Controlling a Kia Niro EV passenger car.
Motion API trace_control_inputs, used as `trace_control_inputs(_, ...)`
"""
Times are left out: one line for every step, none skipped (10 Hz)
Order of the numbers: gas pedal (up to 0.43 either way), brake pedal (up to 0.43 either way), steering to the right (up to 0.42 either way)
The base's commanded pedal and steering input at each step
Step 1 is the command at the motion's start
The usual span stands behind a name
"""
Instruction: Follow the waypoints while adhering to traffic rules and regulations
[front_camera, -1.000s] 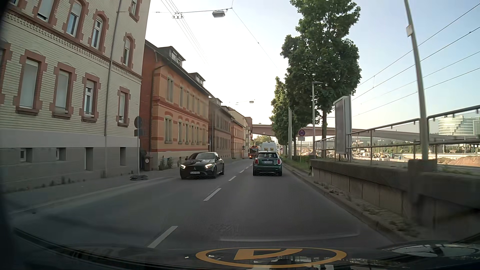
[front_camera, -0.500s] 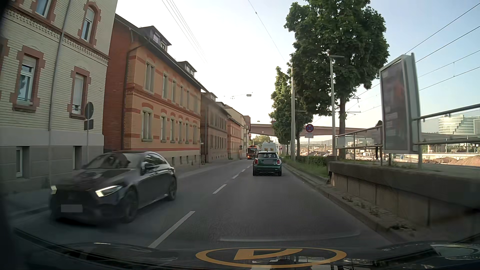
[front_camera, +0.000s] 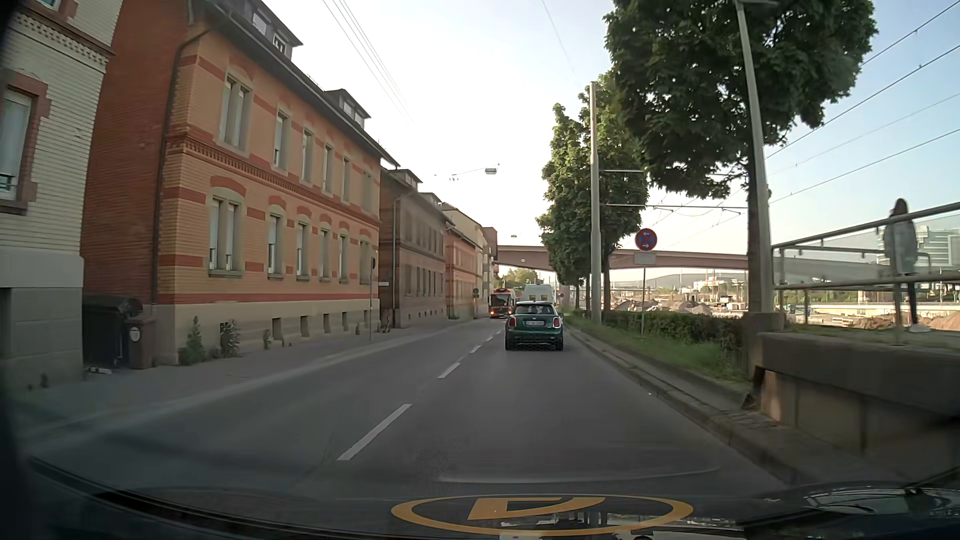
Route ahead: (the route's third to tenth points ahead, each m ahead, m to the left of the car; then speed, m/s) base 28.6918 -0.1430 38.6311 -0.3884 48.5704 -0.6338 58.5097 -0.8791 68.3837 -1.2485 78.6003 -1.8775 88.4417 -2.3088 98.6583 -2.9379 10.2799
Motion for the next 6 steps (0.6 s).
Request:
trace_control_inputs(0.220,0.000,0.005)
trace_control_inputs(0.197,0.000,0.005)
trace_control_inputs(0.197,0.000,0.005)
trace_control_inputs(0.189,0.000,0.005)
trace_control_inputs(0.189,0.000,0.005)
trace_control_inputs(0.177,0.000,0.005)
